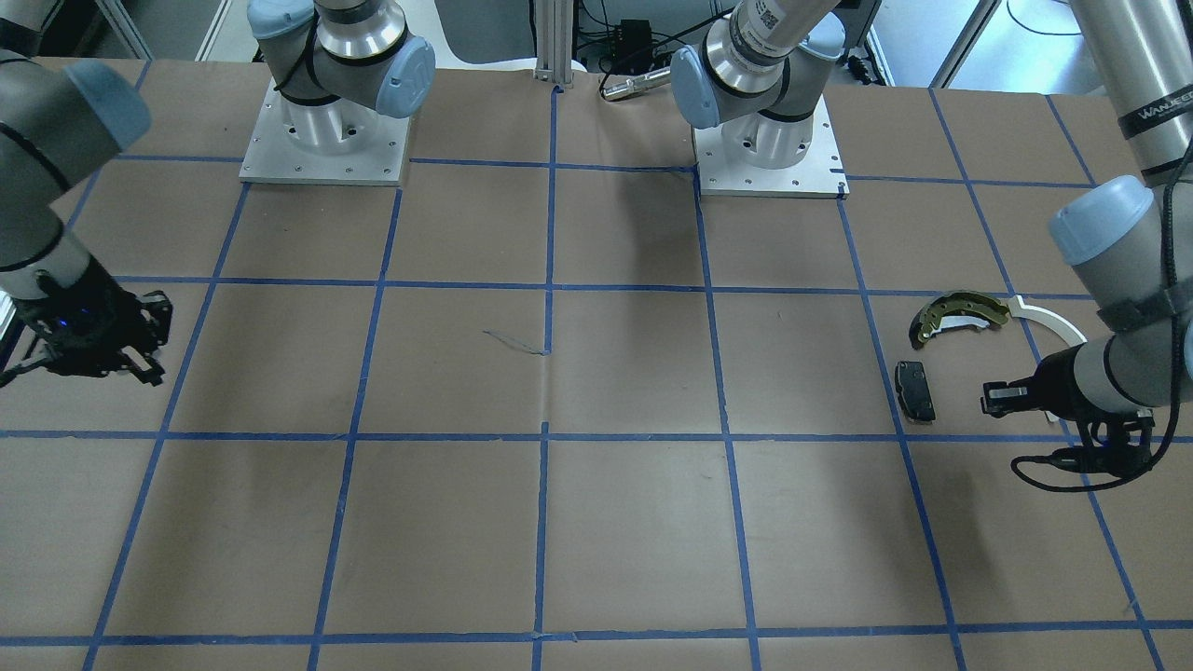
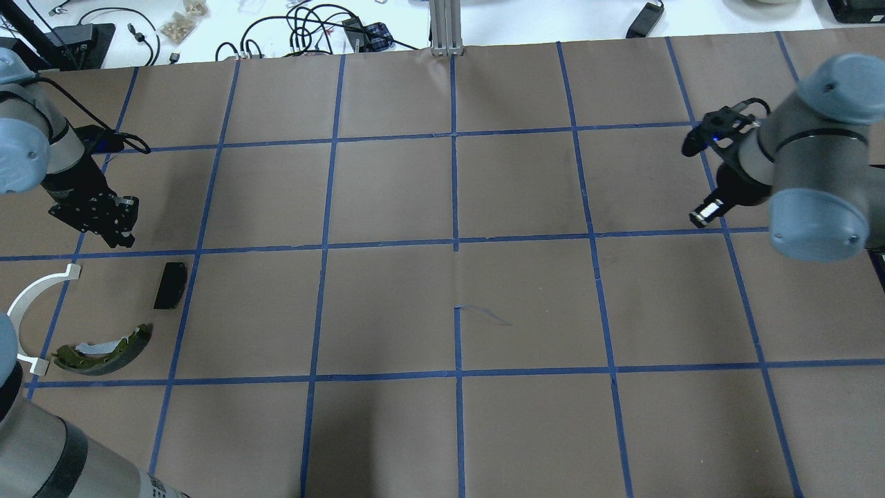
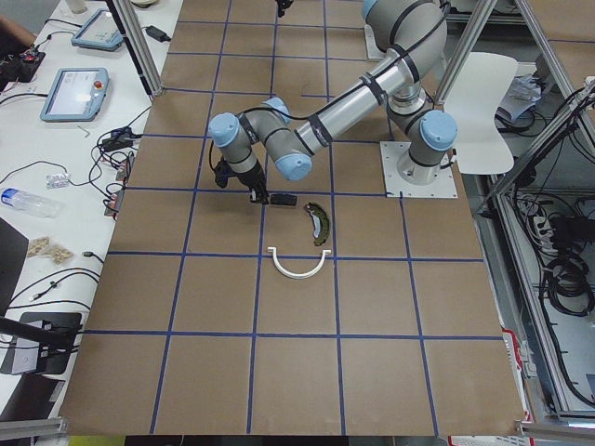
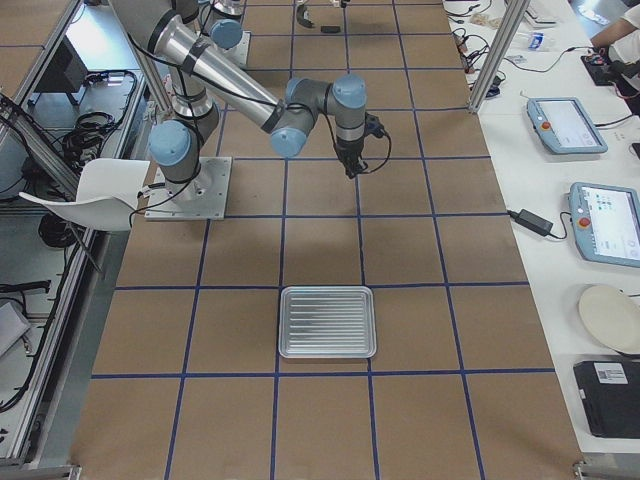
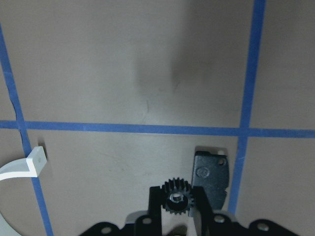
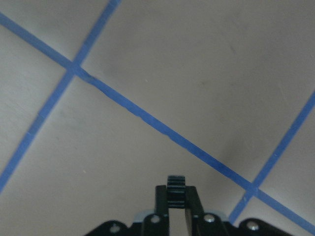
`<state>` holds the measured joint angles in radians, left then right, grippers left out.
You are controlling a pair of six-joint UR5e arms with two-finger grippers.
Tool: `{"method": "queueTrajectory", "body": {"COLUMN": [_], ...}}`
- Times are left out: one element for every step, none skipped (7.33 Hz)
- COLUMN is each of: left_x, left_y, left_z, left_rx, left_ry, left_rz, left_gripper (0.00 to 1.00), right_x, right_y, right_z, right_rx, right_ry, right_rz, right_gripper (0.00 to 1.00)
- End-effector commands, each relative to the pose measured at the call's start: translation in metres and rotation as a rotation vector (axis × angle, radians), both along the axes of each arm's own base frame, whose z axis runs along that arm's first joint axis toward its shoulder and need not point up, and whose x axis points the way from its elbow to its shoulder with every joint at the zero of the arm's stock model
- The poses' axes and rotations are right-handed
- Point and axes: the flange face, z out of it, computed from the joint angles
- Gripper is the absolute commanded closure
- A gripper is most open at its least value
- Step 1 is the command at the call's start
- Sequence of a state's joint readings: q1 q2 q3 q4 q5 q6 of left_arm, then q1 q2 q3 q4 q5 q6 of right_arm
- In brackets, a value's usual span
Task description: Place bearing gear from tray to pile
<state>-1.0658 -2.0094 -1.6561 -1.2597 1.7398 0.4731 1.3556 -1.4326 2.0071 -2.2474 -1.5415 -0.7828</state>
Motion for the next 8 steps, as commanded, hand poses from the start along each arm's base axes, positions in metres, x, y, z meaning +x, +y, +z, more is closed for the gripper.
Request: {"method": "queueTrajectory", "body": {"left_x": [0.001, -0.002, 0.005, 0.017, 0.025, 0.025, 0.024, 0.024], "left_y": [0.015, 0.025, 0.034, 0.039, 0.042, 0.042, 0.043, 0.043], "left_z": [-0.027, -0.034, -0.042, -0.045, -0.046, -0.048, -0.051, -0.053], "left_rx": [0.017, 0.039, 0.056, 0.06, 0.062, 0.065, 0.069, 0.072], "left_ry": [0.015, 0.021, 0.032, 0.036, 0.04, 0.044, 0.049, 0.053], "left_rz": [0.003, 0.003, 0.018, 0.038, 0.04, 0.041, 0.043, 0.04], "left_gripper": [1.0, 1.0, 1.0, 1.0, 1.0, 1.0, 1.0, 0.78], "right_x": [0.139, 0.197, 0.249, 0.303, 0.352, 0.389, 0.416, 0.428], "right_y": [-0.003, 0.005, 0.015, 0.027, 0.038, 0.041, 0.047, 0.056], "right_z": [0.011, 0.016, 0.006, -0.005, -0.023, -0.038, -0.053, -0.061], "right_rx": [0.023, 0.031, 0.048, 0.056, 0.077, 0.09, 0.104, 0.098], "right_ry": [-0.031, -0.043, -0.063, -0.07, -0.066, -0.066, -0.06, -0.057], "right_rz": [-0.103, -0.18, -0.242, -0.271, -0.319, -0.362, -0.397, -0.455], "right_gripper": [1.0, 1.0, 1.0, 1.0, 1.0, 0.98, 0.93, 0.74]}}
